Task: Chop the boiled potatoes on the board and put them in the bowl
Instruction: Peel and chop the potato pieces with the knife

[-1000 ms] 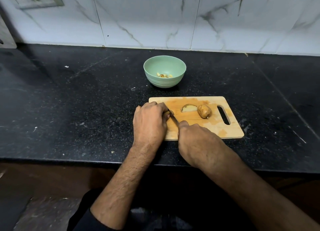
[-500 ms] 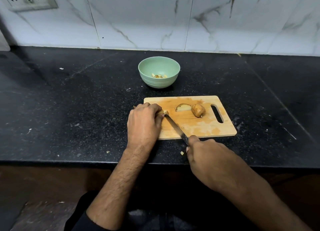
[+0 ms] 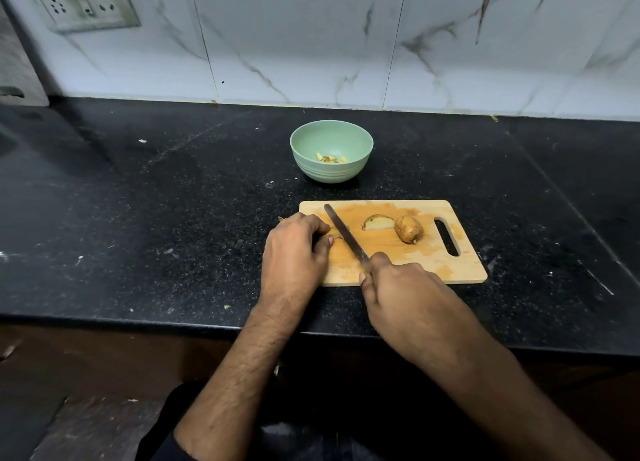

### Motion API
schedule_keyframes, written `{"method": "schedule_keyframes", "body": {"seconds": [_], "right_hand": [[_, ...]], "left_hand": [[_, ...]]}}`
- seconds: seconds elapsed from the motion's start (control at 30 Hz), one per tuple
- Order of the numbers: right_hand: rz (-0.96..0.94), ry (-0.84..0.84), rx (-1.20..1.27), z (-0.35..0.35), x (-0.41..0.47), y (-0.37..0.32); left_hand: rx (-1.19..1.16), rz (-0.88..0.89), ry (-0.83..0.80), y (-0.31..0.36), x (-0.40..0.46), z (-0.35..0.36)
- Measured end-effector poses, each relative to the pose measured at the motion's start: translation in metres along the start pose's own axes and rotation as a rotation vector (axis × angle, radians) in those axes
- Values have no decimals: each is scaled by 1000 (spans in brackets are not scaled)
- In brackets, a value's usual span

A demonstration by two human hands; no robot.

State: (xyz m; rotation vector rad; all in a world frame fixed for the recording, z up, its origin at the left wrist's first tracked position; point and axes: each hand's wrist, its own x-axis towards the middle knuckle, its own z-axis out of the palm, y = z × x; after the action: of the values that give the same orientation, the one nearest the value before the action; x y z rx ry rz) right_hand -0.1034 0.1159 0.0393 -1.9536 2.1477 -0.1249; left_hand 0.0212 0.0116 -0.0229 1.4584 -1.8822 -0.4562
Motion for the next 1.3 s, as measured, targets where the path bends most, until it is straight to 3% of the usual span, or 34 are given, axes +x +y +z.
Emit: {"method": "schedule_keyframes", "body": {"seconds": [0.27,0.57,1.0,1.2,1.3], "right_hand": [[-12,26,-19,14,6,-5],[30,-81,-34,16,41,-12],[25,-139,-21,15,-9,9],[23,-118,-28,8,-20,12],[16,-97,-28,3,-27,13]], "left_hand": [[39,13,-1,1,1,1],[6,30,7,0,1,2],[109,57,55,-3,-1,7],[74,57,33,-5,-2,5],[-50,9,7,-8,-5,1]]}}
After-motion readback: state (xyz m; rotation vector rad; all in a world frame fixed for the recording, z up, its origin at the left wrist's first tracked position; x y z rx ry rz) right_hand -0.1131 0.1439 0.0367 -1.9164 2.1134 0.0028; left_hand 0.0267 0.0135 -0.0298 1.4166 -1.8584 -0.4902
